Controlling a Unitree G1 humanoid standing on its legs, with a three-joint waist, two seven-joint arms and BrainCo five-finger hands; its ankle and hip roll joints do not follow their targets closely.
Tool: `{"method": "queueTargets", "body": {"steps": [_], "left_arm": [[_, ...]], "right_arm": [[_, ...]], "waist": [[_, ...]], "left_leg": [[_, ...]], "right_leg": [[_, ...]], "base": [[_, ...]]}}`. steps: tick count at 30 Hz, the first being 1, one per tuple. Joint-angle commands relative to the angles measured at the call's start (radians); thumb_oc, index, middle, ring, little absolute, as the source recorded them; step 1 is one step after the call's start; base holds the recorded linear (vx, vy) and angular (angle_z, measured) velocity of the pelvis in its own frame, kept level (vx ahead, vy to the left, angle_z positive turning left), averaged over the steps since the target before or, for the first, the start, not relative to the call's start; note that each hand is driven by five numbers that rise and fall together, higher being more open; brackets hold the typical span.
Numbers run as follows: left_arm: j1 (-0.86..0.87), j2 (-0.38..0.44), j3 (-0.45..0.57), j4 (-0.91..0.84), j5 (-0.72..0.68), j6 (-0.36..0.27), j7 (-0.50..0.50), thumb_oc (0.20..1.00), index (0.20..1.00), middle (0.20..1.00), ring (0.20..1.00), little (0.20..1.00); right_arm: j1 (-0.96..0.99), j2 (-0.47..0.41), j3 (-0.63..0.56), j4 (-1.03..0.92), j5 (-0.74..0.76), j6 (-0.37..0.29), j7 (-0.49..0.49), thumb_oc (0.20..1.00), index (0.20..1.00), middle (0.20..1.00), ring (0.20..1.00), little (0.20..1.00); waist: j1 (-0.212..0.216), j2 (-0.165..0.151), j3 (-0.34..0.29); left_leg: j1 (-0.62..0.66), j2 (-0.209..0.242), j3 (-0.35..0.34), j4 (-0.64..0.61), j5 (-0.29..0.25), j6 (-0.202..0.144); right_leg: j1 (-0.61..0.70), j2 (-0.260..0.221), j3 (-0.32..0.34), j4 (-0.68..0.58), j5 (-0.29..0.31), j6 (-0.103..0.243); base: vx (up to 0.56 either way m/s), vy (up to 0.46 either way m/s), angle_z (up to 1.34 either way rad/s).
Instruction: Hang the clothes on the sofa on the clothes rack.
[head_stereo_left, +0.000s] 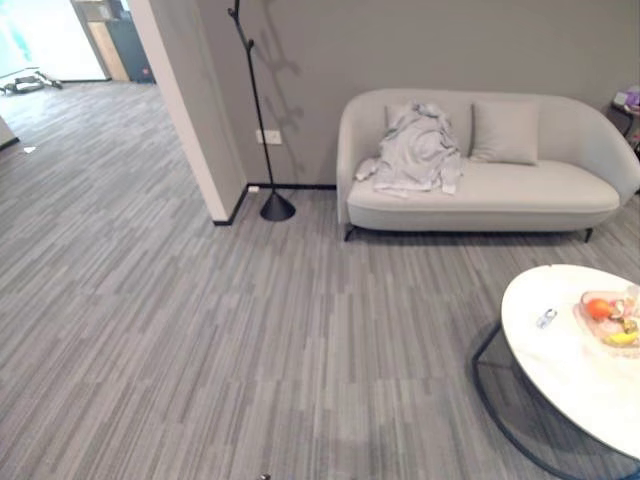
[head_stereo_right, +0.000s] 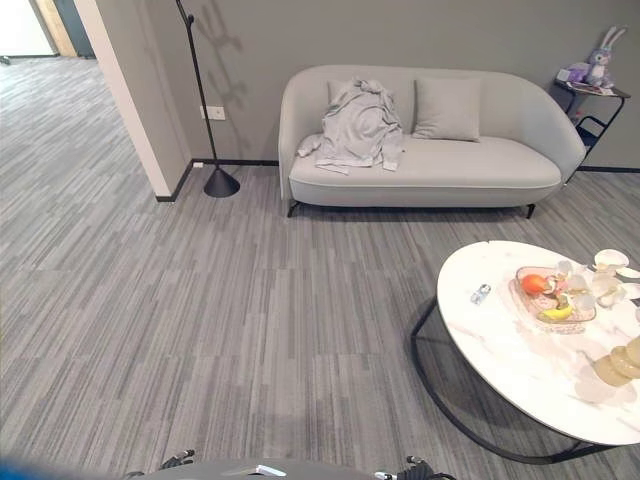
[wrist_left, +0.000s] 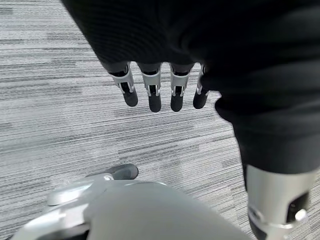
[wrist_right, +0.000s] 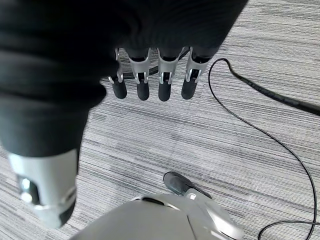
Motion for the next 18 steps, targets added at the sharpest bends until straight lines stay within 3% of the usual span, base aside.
{"method": "queueTargets", "body": {"steps": [1, 18], "left_arm": [[-0.079, -0.013, -0.027, 0.048, 0.004, -0.028, 0.0, 1.0, 1.0, 1.0, 1.0, 1.0], [-0.081, -0.019, -0.044, 0.057, 0.024, -0.028, 0.001, 1.0, 1.0, 1.0, 1.0, 1.0]], "right_arm": [[-0.069, -0.023, 0.022, 0.029, 0.014, -0.026, -0.005, 1.0, 1.0, 1.0, 1.0, 1.0], [-0.074, -0.025, 0.023, 0.026, 0.007, -0.026, -0.009, 1.0, 1.0, 1.0, 1.0, 1.0]], "waist": [[-0.009, 0.01, -0.003], [-0.009, 0.009, 0.0]], "left_leg": [[0.005, 0.018, -0.051, 0.01, -0.02, -0.059], [-0.002, 0.017, -0.048, 0.01, -0.018, -0.06]], "right_leg": [[-0.014, -0.089, -0.01, 0.017, 0.021, 0.142], [-0.019, -0.094, -0.014, 0.017, 0.024, 0.144]], "base": [[0.0, 0.0, 0.0], [0.0, 0.0, 0.0]]}}
